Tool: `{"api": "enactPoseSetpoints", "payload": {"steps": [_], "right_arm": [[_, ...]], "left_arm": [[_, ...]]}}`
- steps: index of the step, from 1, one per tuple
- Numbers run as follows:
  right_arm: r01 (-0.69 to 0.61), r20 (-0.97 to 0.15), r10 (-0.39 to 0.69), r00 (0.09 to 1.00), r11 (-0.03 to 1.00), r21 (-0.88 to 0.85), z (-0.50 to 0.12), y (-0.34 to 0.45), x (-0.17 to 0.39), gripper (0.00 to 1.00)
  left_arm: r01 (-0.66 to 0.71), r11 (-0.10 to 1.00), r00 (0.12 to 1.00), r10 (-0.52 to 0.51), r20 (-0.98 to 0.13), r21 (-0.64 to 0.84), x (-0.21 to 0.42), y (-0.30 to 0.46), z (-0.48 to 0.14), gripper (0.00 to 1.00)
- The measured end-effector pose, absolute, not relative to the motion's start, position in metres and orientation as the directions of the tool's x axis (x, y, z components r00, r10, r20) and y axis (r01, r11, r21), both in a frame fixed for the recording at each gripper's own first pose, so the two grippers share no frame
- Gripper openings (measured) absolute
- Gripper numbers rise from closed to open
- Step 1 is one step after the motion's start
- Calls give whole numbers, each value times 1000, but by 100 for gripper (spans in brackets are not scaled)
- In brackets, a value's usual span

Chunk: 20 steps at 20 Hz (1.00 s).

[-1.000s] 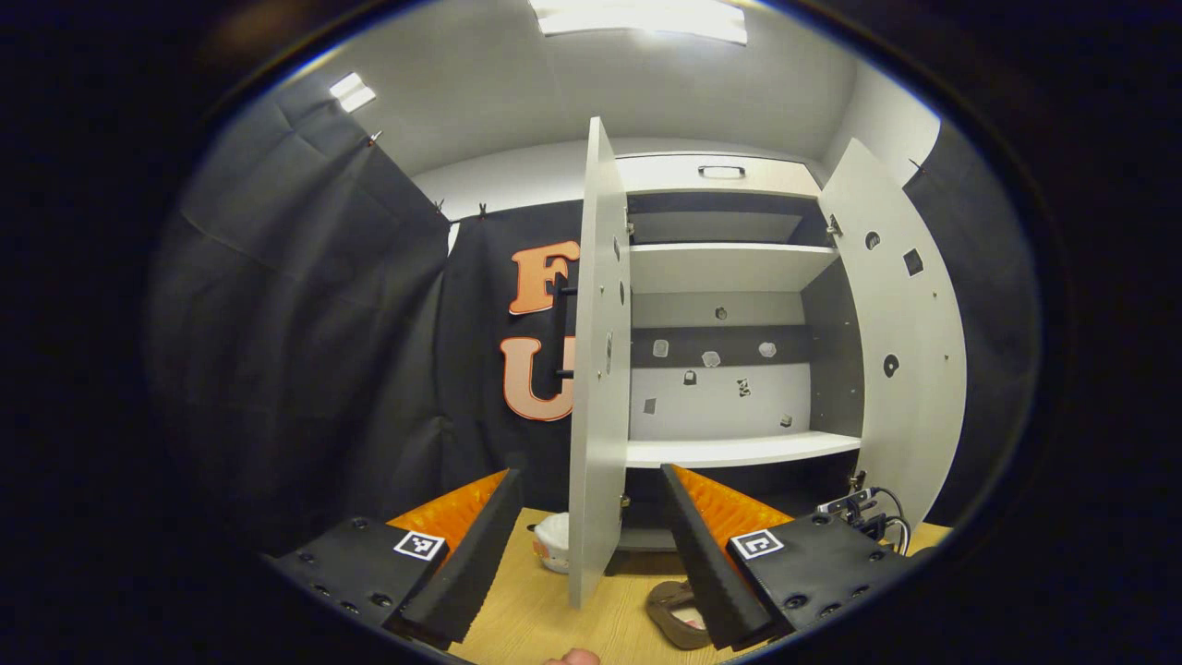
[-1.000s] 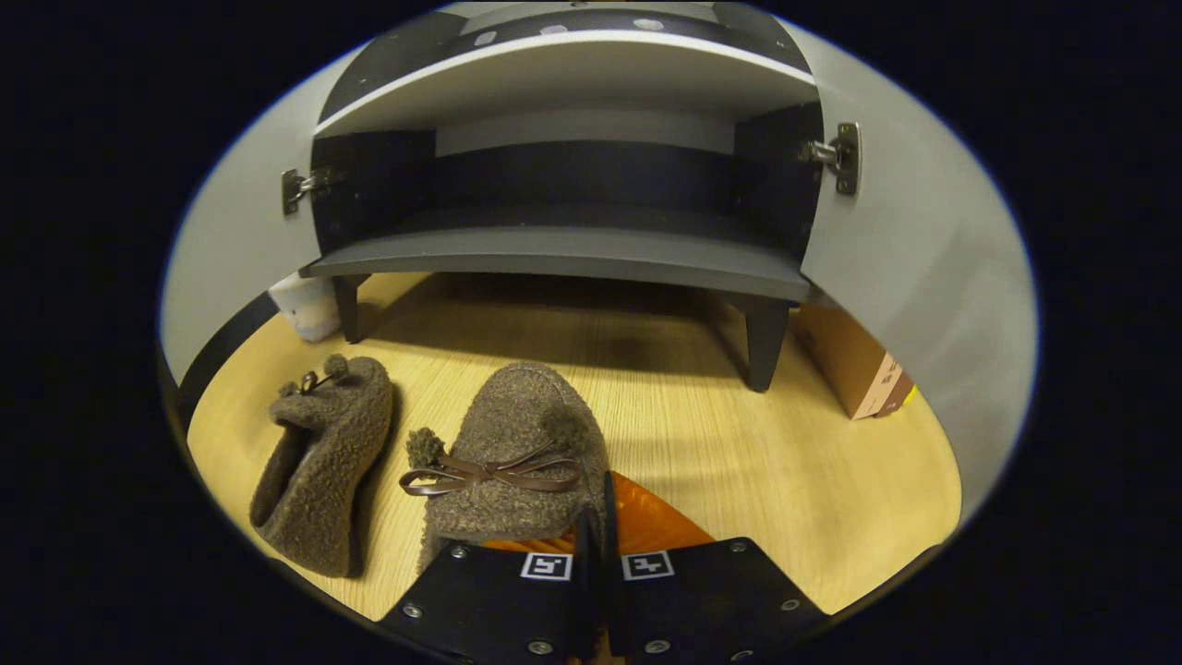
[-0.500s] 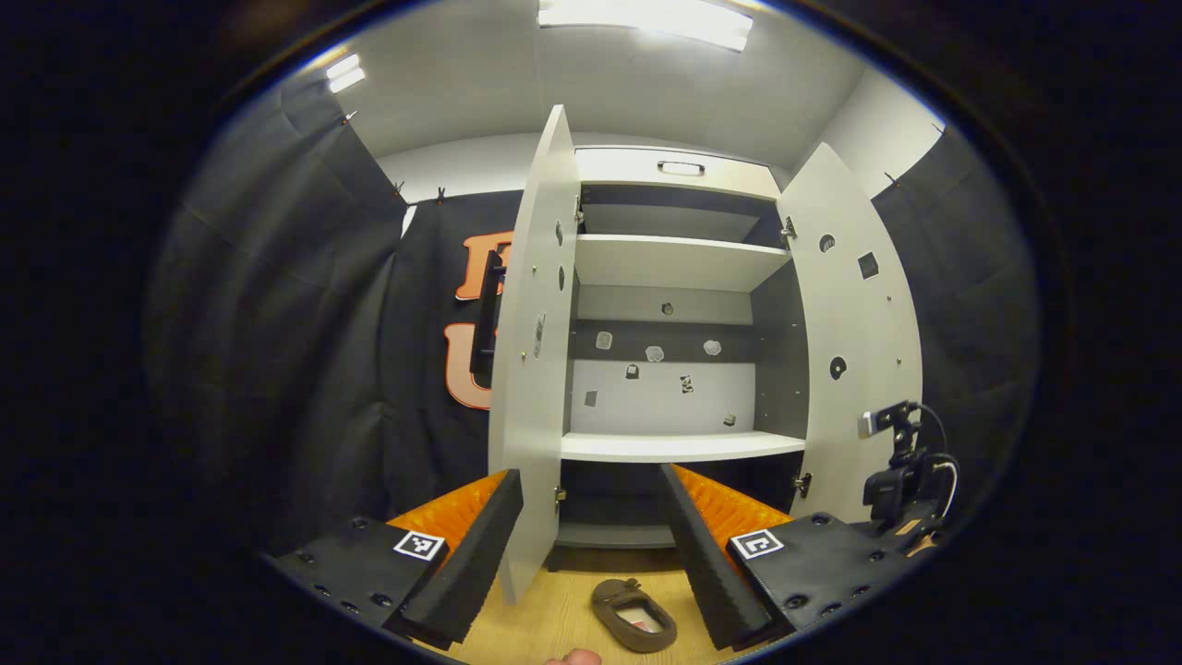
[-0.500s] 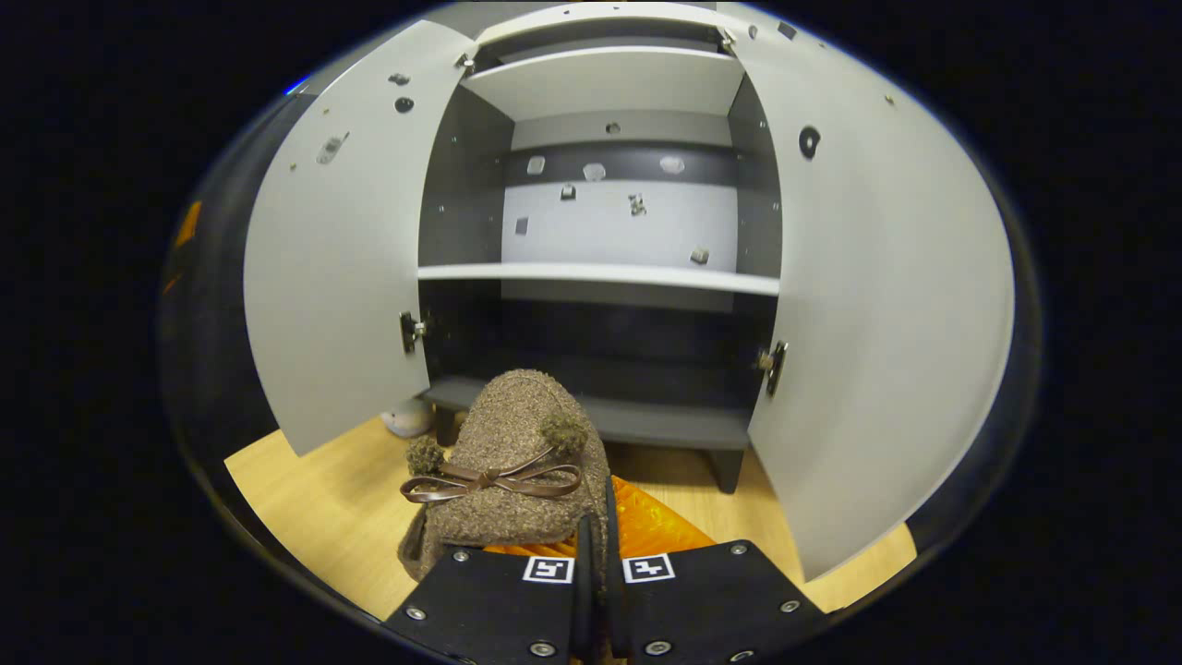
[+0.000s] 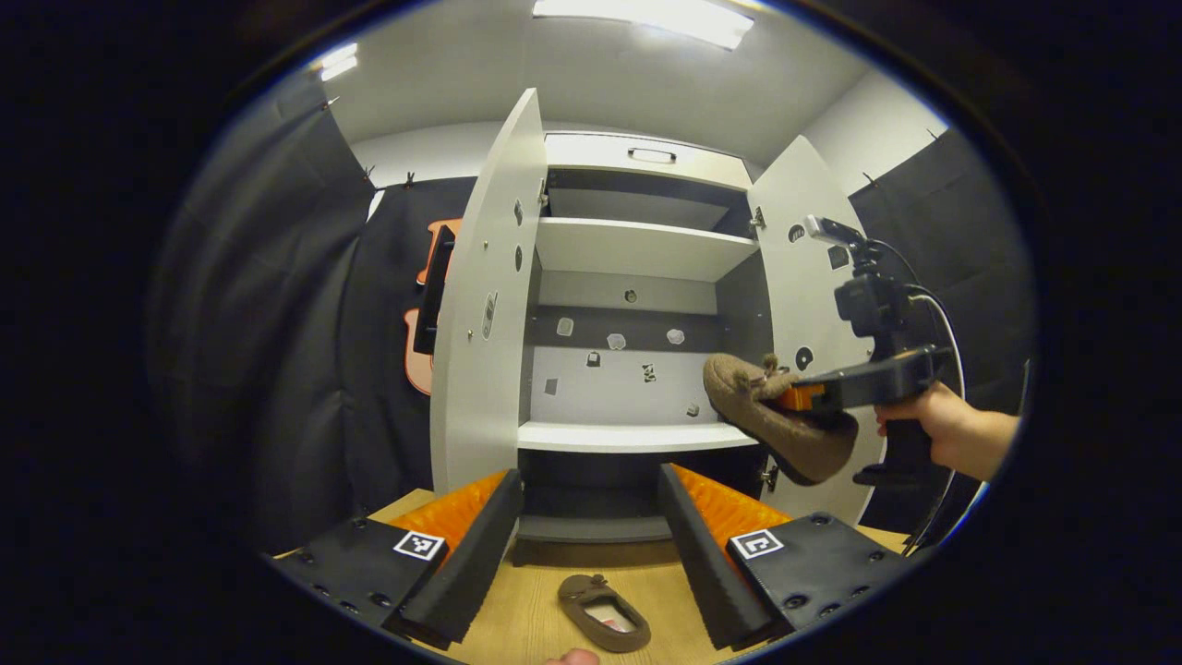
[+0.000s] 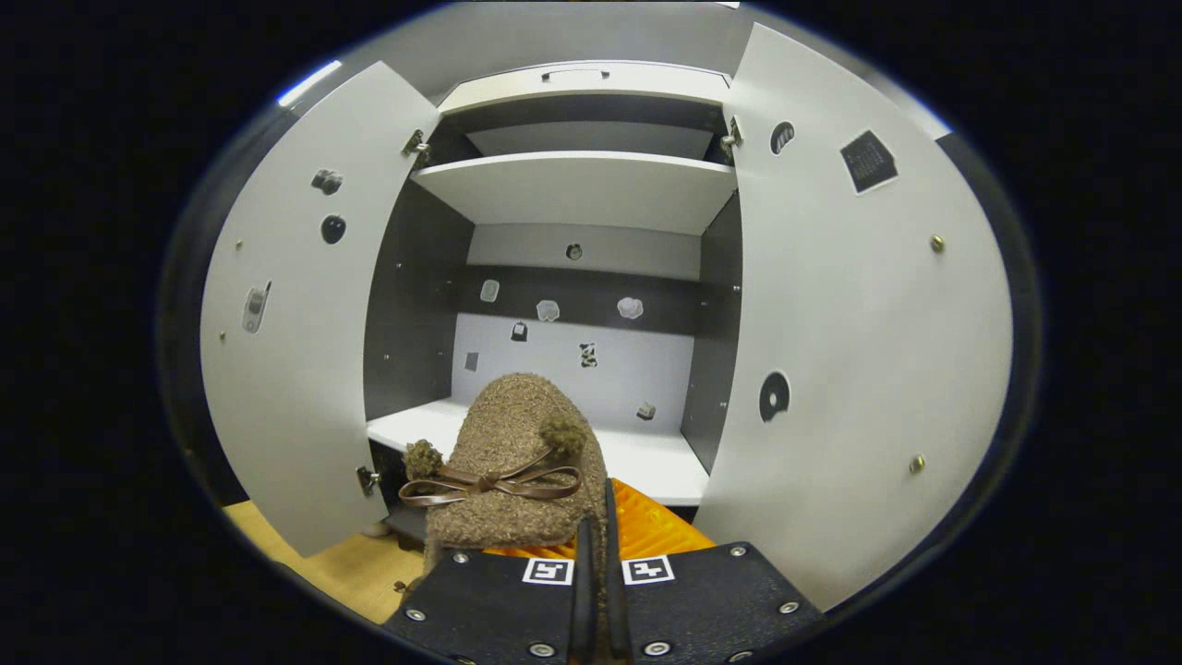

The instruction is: Grab one shoe with the right hand and put it into the shoe cabinet, grab the other shoe with the left hand and put it into the shoe cabinet; then close the right door with the right hand and the left door with the left hand.

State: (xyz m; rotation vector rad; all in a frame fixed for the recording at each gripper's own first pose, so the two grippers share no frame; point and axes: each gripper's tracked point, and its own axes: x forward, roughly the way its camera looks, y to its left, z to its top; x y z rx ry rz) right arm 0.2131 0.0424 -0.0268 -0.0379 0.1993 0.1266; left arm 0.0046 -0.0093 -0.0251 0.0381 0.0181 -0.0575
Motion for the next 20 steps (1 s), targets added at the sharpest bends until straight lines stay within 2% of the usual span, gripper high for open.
{"api": "enactPoseSetpoints", "payload": {"steps": [6,7,10,11,12,14,15,19,20], "right_arm": [[-125,-292,114,949,992,-18,-34,57,346,6],[-114,-324,102,941,993,-17,-45,58,367,6],[-79,-438,81,895,997,23,-89,63,418,6],[-60,-494,69,867,998,34,-108,62,428,6],[-33,-542,52,839,998,44,-125,59,437,6],[27,-600,14,800,998,60,-148,47,449,7],[50,-623,4,782,996,69,-158,43,451,7],[63,-661,5,750,995,79,-179,36,457,13],[64,-662,4,750,995,79,-181,36,458,15]], "left_arm": [[1,1000,999,0,-43,25,6,11,-29,96],[-10,1000,999,12,-47,28,4,14,-30,99],[-55,998,997,57,-54,35,-1,29,-32,97],[-71,997,996,73,-59,36,-4,34,-33,99],[-85,996,994,87,-67,37,-5,38,-36,97],[-113,993,990,116,-80,41,-7,47,-39,97],[-125,991,988,128,-83,44,-8,50,-39,100],[-162,985,981,167,-96,56,-9,63,-41,96],[-164,985,980,169,-104,49,-8,63,-44,100]]}}
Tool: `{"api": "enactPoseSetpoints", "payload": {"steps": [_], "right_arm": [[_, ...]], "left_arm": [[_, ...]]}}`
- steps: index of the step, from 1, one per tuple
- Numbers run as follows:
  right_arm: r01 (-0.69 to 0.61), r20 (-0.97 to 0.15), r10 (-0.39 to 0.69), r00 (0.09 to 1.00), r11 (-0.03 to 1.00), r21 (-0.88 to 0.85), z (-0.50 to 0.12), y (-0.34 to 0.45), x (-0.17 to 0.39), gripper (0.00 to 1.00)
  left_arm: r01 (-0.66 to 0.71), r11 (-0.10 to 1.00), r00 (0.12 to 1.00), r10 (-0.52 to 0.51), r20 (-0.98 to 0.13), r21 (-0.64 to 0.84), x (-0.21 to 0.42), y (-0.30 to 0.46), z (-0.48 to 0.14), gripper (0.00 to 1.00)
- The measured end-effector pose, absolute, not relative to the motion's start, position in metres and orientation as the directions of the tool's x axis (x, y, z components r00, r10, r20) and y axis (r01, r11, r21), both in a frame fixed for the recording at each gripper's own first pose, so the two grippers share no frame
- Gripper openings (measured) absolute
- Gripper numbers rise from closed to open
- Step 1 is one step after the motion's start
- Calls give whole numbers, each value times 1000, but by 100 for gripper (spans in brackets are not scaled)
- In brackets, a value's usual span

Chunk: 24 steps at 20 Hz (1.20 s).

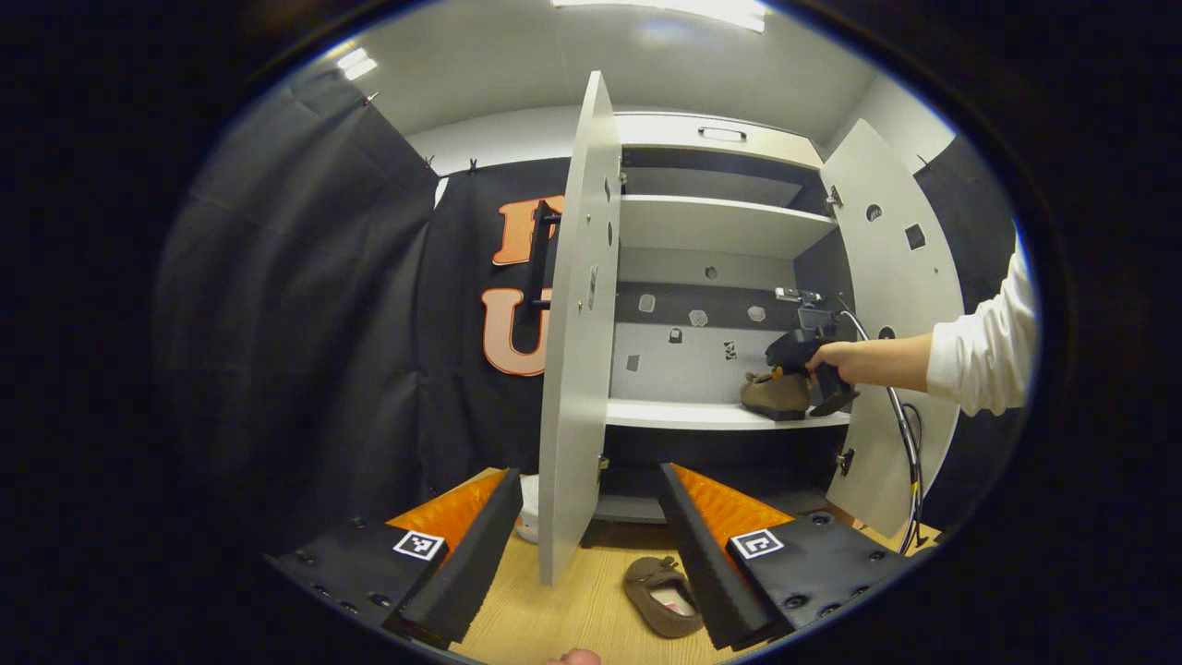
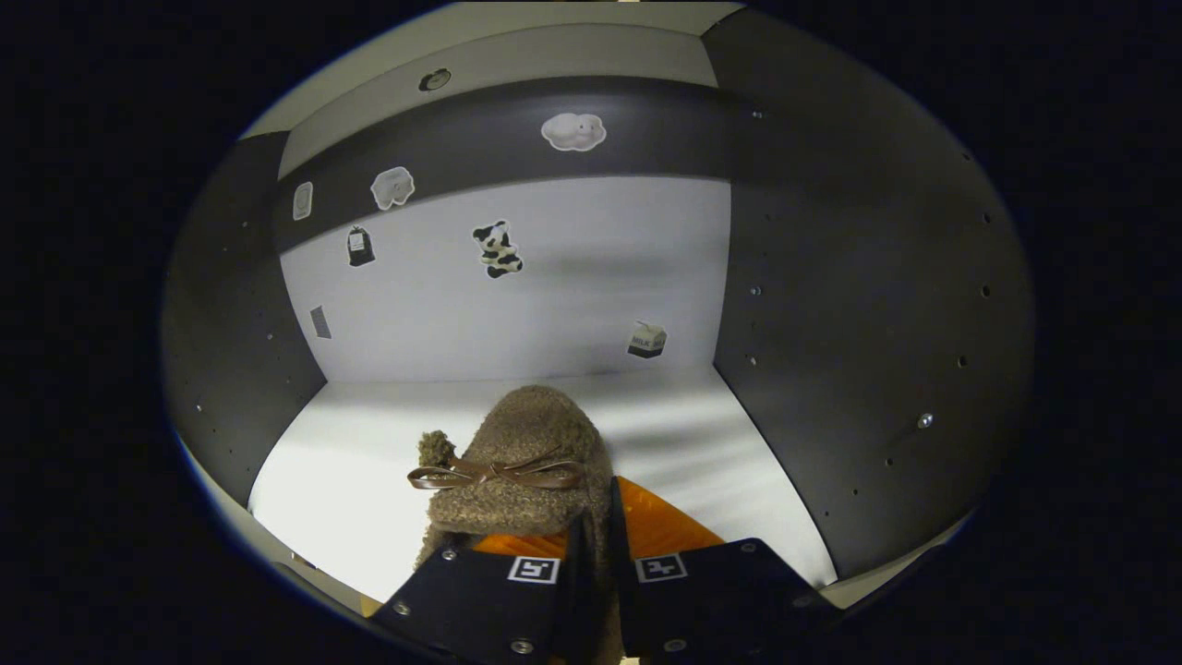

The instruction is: Grab one shoe with the right hand and put it into the shoe cabinet, grab the other shoe with the left hand and put it into the shoe cabinet; then close the right door with the right hand and the left door with the left hand.

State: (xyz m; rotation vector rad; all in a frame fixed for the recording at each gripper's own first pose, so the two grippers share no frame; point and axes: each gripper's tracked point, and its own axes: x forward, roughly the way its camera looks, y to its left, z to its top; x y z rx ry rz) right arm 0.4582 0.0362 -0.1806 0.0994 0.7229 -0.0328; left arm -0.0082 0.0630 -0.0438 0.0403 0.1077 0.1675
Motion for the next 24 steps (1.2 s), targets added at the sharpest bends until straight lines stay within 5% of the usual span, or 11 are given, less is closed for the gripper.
{"api": "enactPoseSetpoints", "payload": {"steps": [4,5,6,7,9,24], "right_arm": [[45,-653,4,757,997,59,-177,31,456,37],[38,-653,14,757,997,66,-174,29,454,52],[31,-647,31,762,996,85,-169,30,451,54],[28,-642,46,765,994,105,-162,29,447,75],[4,-632,83,771,991,135,-148,33,433,90],[-189,-352,237,905,968,166,20,59,272,93]], "left_arm": [[-160,986,978,164,-128,40,-8,60,-51,97],[-158,987,978,162,-128,42,-6,59,-51,97],[-155,987,979,160,-126,43,-6,59,-50,96],[-151,988,980,155,-124,43,-5,57,-50,96],[-143,989,982,148,-120,46,-5,55,-49,96],[-9,1000,999,10,-42,20,-8,15,-26,96]]}}
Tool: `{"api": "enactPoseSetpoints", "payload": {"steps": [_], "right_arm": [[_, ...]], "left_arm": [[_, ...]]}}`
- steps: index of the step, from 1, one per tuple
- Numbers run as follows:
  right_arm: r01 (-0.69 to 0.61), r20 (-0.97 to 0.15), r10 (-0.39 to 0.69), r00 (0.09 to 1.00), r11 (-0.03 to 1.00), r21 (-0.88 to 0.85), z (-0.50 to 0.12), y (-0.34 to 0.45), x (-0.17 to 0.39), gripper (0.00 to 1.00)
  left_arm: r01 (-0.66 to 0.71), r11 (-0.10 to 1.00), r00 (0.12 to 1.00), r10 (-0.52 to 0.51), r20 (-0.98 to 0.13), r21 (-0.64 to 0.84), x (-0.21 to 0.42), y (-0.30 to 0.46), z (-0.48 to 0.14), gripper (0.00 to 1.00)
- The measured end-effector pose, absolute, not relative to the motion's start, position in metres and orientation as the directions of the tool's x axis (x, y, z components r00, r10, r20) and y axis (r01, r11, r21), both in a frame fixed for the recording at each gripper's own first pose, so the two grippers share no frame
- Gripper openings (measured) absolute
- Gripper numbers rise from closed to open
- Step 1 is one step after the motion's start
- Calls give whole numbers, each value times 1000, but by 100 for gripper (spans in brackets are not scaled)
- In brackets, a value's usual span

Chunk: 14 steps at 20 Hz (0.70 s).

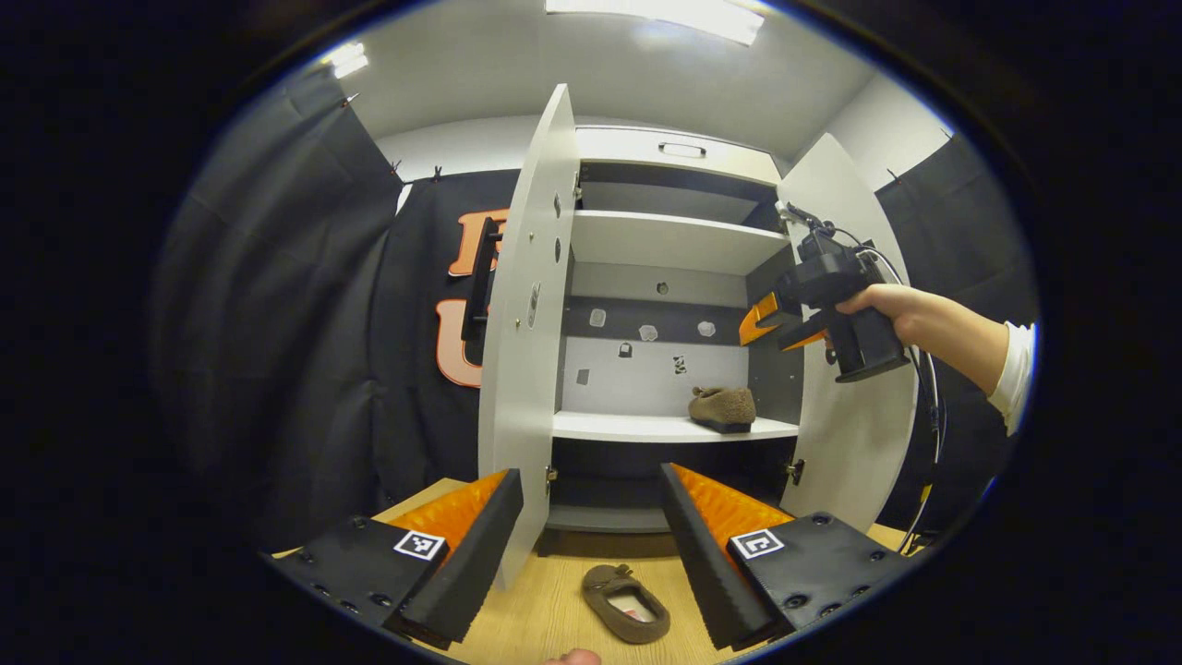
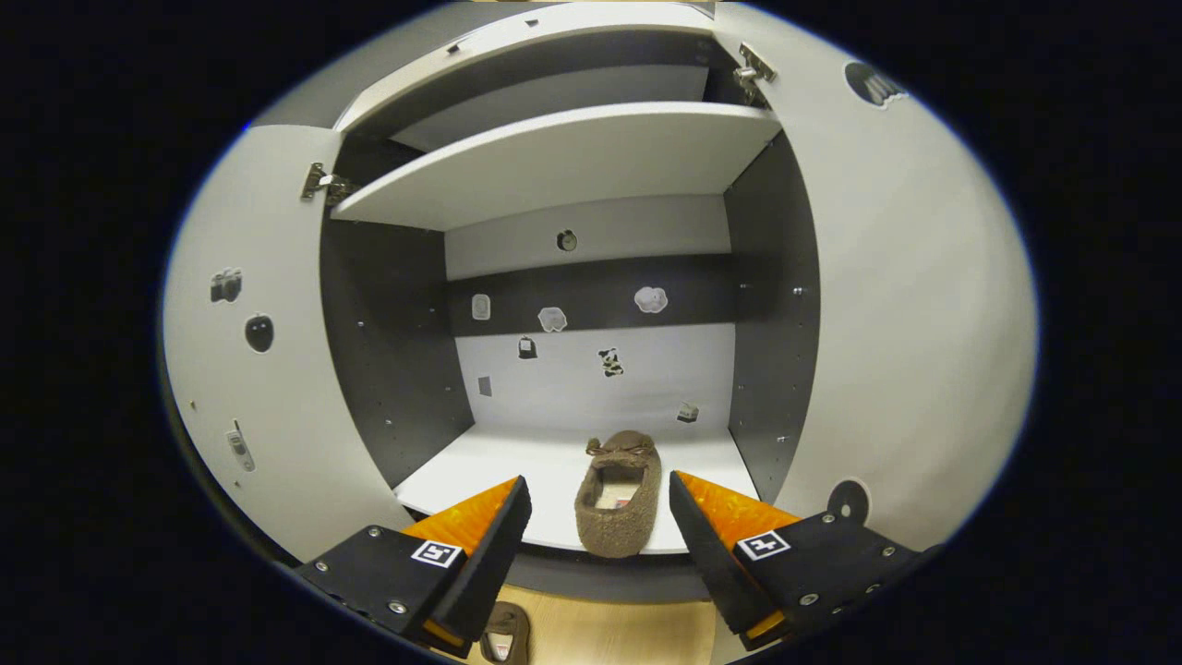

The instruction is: Grab one shoe with the right hand and put it into the shoe cabinet, grab the other shoe with the left hand and put it into the shoe cabinet; then close the right door with the right hand and the left door with the left hand.

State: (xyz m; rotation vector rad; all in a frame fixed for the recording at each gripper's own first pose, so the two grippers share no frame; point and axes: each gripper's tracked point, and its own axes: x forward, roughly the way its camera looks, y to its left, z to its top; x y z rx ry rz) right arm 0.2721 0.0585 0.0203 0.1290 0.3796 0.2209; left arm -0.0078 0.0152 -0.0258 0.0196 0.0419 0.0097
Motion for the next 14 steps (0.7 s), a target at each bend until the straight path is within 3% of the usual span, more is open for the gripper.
{"api": "enactPoseSetpoints", "payload": {"steps": [6,14], "right_arm": [[-246,-321,292,901,953,176,8,61,177,93],[-208,-249,251,935,960,187,-34,40,88,93]], "left_arm": [[42,998,999,-41,-27,41,-27,-5,-17,96],[101,995,989,-99,-110,10,-34,-34,-41,96]]}}
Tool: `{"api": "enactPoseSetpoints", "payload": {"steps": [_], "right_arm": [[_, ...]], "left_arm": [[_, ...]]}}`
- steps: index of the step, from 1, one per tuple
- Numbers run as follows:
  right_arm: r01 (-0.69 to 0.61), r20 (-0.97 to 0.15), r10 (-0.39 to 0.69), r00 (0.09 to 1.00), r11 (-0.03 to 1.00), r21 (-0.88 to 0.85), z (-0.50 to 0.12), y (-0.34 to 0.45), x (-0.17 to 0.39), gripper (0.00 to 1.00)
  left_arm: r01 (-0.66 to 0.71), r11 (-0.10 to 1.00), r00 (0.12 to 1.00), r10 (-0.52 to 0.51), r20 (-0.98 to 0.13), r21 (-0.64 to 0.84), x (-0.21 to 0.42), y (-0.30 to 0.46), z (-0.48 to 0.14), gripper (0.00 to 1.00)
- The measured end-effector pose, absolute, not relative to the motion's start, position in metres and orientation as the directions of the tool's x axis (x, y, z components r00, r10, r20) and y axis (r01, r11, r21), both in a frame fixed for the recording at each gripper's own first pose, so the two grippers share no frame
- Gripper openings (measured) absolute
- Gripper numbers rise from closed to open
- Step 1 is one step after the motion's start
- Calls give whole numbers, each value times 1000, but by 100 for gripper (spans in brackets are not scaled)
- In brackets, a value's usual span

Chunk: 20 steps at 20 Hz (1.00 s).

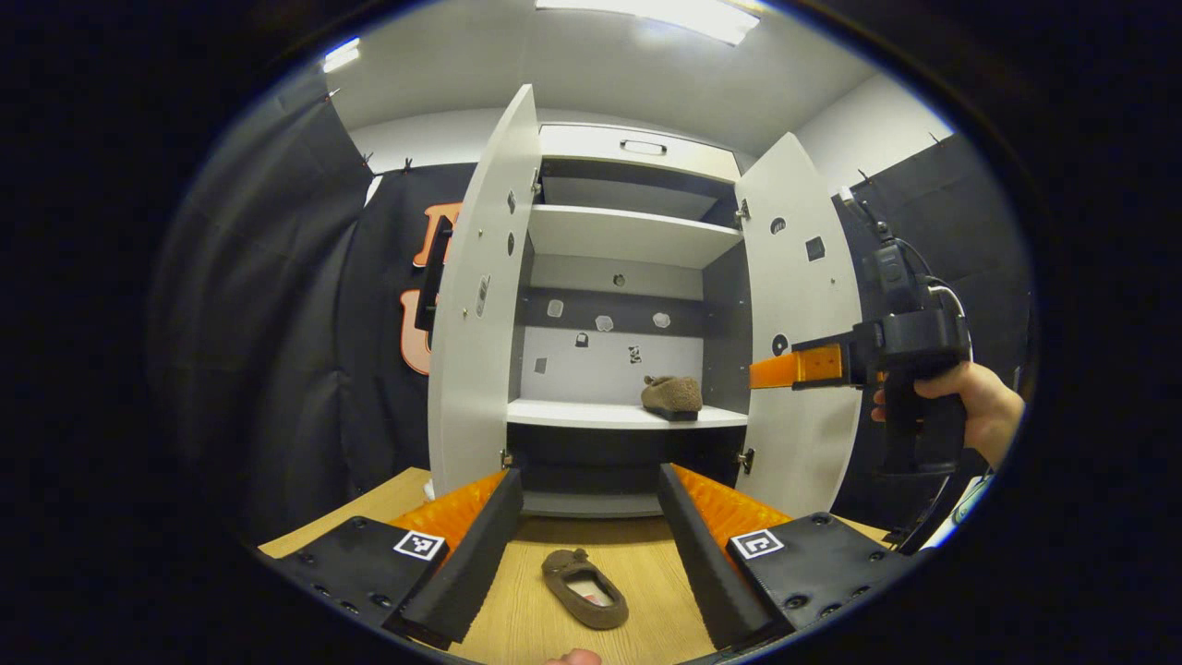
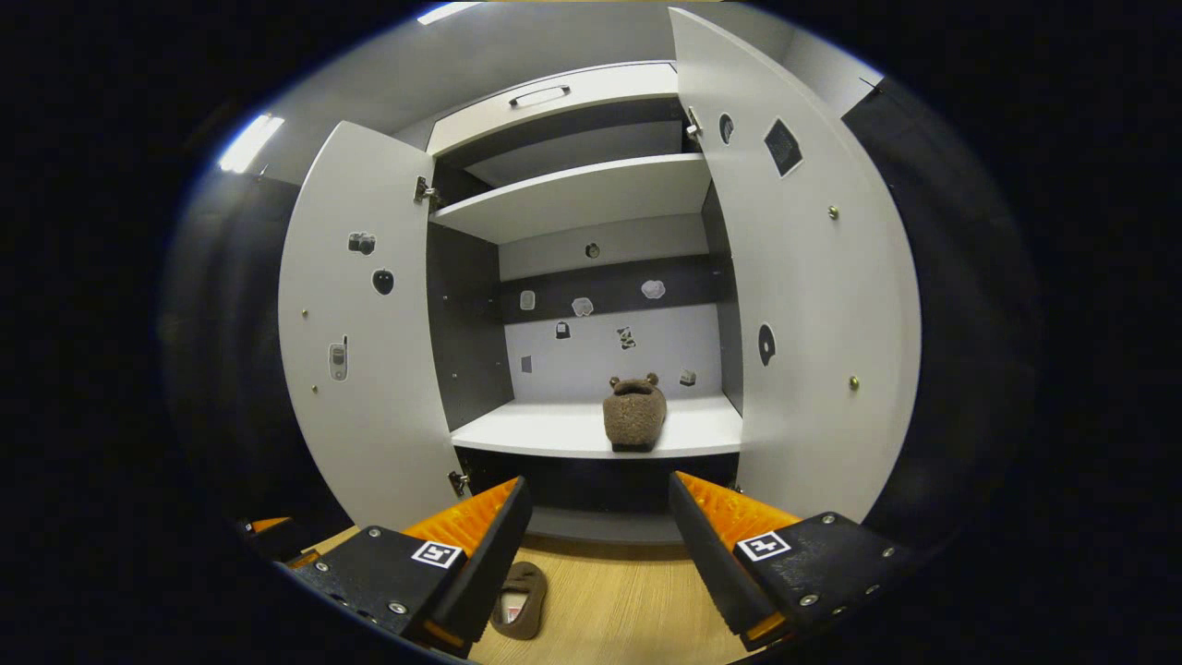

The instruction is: Grab one shoe with the right hand and put it into the shoe cabinet, grab the other shoe with the left hand and put it into the shoe cabinet; then close the right door with the right hand and the left door with the left hand.

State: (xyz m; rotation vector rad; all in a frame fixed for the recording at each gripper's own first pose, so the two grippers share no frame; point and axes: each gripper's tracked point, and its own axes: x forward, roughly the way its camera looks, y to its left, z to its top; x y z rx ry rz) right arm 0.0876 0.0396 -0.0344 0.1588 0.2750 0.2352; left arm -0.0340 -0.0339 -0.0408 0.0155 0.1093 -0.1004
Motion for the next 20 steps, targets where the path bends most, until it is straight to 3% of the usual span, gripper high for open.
{"api": "enactPoseSetpoints", "payload": {"steps": [4,11,15,17,20], "right_arm": [[-169,-199,197,960,974,149,-32,22,68,92],[-150,-112,167,980,978,142,-30,9,31,93],[-122,-111,138,984,983,140,-45,-6,11,93],[-95,-134,112,985,987,132,-57,-15,6,93],[-75,-154,93,984,990,119,-69,-23,-1,93]], "left_arm": [[114,993,989,-110,-96,36,-26,-38,-32,97],[120,993,979,-120,-167,-7,9,-34,-59,99],[155,985,930,-170,-325,-70,44,-38,-113,94],[160,980,879,-198,-433,-122,53,-40,-156,97],[94,975,789,-195,-583,-199,55,-35,-229,97]]}}
